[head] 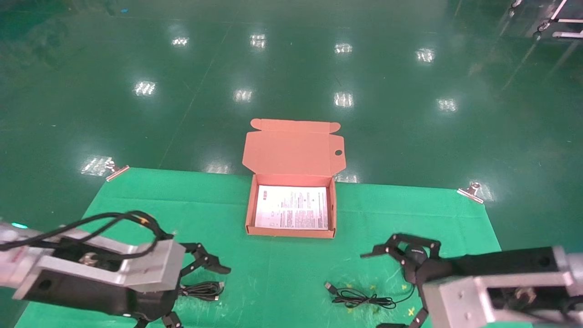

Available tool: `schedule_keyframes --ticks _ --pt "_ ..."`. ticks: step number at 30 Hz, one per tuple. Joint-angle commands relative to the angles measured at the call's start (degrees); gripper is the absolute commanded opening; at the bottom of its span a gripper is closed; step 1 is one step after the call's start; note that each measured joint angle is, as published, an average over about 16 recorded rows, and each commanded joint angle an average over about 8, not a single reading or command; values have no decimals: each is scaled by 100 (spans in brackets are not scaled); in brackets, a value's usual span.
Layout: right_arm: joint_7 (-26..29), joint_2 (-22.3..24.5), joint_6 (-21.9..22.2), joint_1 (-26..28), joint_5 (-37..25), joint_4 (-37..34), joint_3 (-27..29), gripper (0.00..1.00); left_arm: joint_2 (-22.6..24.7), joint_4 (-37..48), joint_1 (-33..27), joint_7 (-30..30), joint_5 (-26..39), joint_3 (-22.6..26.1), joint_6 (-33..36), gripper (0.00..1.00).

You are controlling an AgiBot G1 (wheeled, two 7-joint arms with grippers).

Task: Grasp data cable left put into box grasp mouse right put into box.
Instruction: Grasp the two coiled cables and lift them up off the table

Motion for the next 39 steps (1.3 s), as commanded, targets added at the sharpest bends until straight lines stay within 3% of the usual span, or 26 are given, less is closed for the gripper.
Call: schedule_keyframes --ticks 1,11,20,28,39 --pt "-215 -45 12 54 -295 9 -117 100 95 85 -178 -3 281 263 2 100" --pt "-1003 -392 575 -38 -1765 -3 -613 100 520 190 -395 227 1753 1019 -389 100" --pt "-922 -689 1240 -315 -2750 -86 -872 100 927 500 -331 180 2791 1402 -816 100" --pt "-455 -1024 1627 -460 -3225 -329 -968 100 1388 1521 -320 327 3019 1480 -1176 100" --pt "-221 -1537 1716 -317 -3236 -1223 -1017 100 1805 3104 -293 834 2732 1339 -1530 100"
